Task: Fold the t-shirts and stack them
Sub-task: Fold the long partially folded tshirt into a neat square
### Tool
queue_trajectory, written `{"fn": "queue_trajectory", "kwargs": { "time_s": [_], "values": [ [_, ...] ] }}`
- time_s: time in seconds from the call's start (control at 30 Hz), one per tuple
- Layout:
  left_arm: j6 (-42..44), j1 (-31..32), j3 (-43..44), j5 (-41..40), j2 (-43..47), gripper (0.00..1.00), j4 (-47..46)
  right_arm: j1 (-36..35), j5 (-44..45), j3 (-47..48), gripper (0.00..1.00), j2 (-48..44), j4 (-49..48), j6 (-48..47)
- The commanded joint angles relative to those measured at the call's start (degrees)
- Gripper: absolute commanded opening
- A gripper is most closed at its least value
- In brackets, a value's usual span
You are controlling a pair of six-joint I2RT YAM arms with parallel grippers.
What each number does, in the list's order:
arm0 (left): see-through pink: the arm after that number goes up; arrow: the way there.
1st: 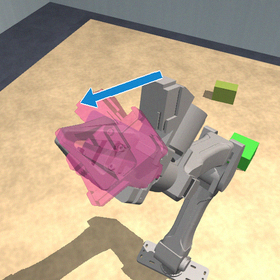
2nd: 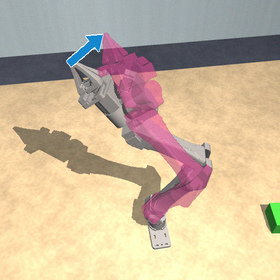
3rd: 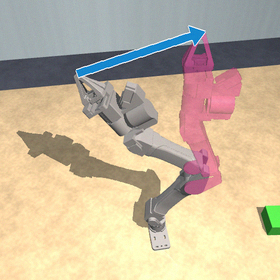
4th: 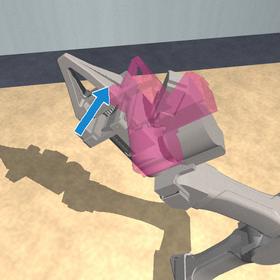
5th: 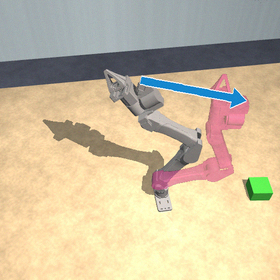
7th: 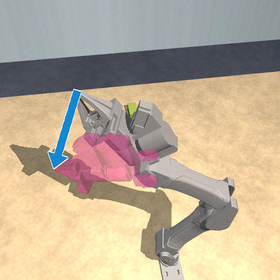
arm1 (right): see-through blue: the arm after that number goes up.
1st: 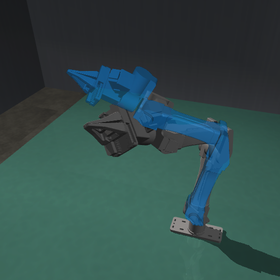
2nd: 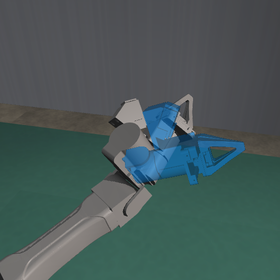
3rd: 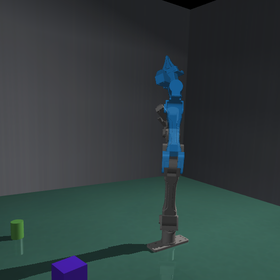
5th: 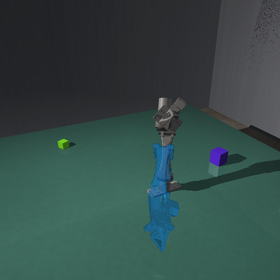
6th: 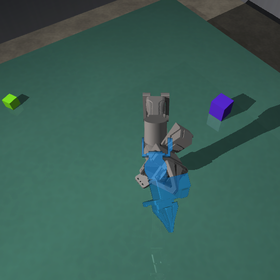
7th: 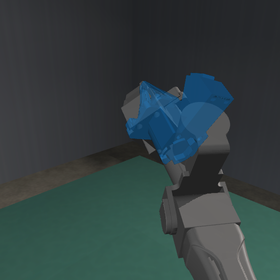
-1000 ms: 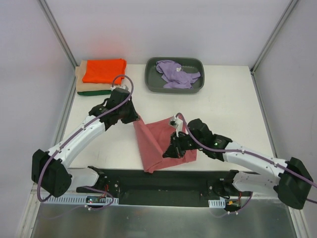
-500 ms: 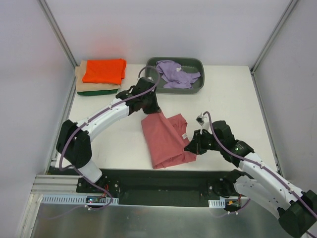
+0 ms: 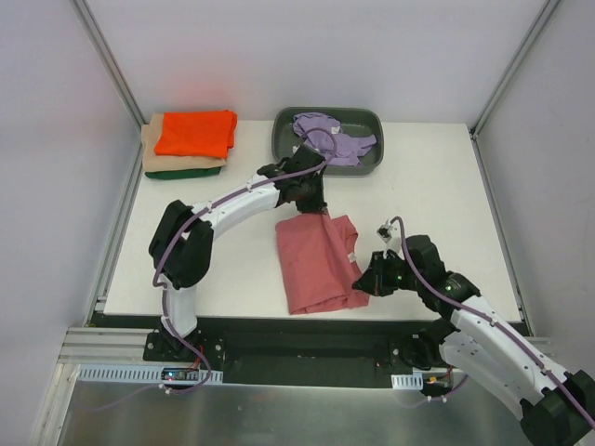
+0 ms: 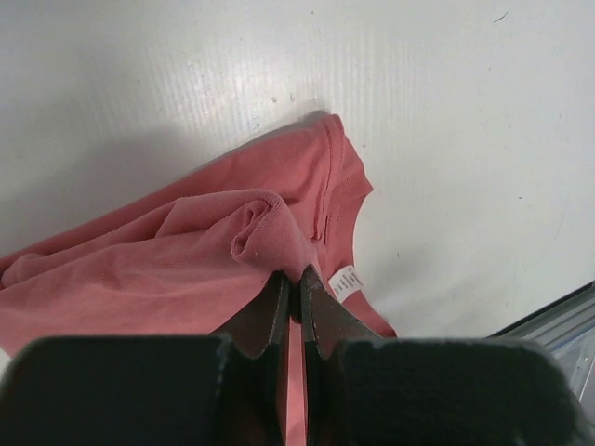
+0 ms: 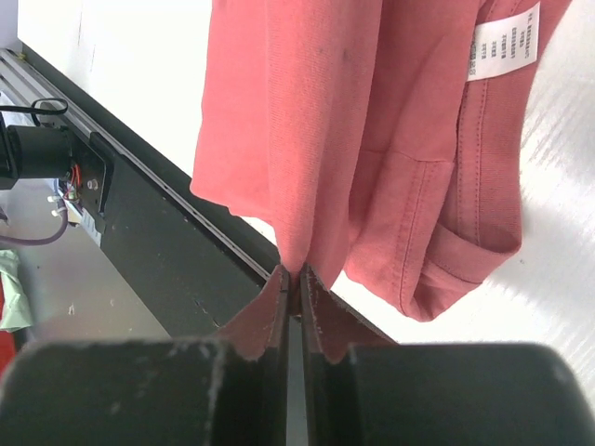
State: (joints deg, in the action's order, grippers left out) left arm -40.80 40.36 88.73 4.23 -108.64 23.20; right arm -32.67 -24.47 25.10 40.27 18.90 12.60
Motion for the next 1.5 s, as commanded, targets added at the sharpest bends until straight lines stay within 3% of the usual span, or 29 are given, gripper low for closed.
{"fn": "queue_trajectory", "kwargs": {
  "time_s": [0.0, 0.2, 0.33, 0.5, 0.83, 0.93, 1.0, 1.1, 1.17, 1.23, 1.27, 1.47],
  "values": [
    [1.95, -0.1, 4.52, 0.25, -2.8, 0.0, -2.37, 0.15, -2.08, -1.63, 0.07, -2.21, 2.55, 5.5],
    [2.47, -0.1, 4.61, 0.25, -2.37, 0.0, -2.28, 0.15, -2.95, 0.81, 0.07, -2.05, 2.37, 7.35],
    [2.82, -0.19, 3.21, -0.8, 0.18, 0.0, -2.37, 0.15, -8.65, 1.97, 0.07, -1.07, -0.61, 8.75],
    [4.84, 0.95, 3.38, 1.83, 0.36, 0.0, -2.37, 0.14, -9.28, 0.83, 0.07, -5.37, 1.14, 11.13],
    [6.52, 2.88, 8.21, 6.23, -8.07, 0.0, -2.28, 0.15, -0.94, -4.0, 0.09, -8.45, 7.03, 13.24],
    [7.57, 3.32, 9.7, 7.37, -10.97, 0.05, -2.28, 0.23, 4.59, -5.59, 0.15, -9.59, 9.75, 14.12],
    [7.92, 3.5, 10.58, 7.9, -12.64, 0.18, -2.28, 0.23, 8.8, -6.38, 0.25, -9.16, 11.51, 13.86],
    [8.8, 3.5, 11.64, 9.39, -13.44, 0.65, -2.28, 0.23, 15.4, -5.07, 0.54, -6.71, 16.51, 11.4],
    [9.68, 3.41, 11.99, 10.7, -12.92, 0.96, -2.28, 0.23, 17.87, -2.35, 0.68, -5.47, 19.76, 9.03],
    [11.17, 3.41, 12.52, 11.33, -11.6, 0.99, -2.28, 0.32, 19.54, 1.51, 0.78, -5.2, 22.05, 6.66],
    [11.79, 3.5, 12.52, 11.5, -10.64, 0.99, -2.28, 0.23, 20.42, 2.92, 0.96, -5.38, 22.67, 5.78],
    [14.52, 3.41, 8.58, 8.97, -1.16, 0.99, -2.37, 0.32, 17.71, 10.49, 0.96, -5.38, 20.41, -0.03]
  ]
}}
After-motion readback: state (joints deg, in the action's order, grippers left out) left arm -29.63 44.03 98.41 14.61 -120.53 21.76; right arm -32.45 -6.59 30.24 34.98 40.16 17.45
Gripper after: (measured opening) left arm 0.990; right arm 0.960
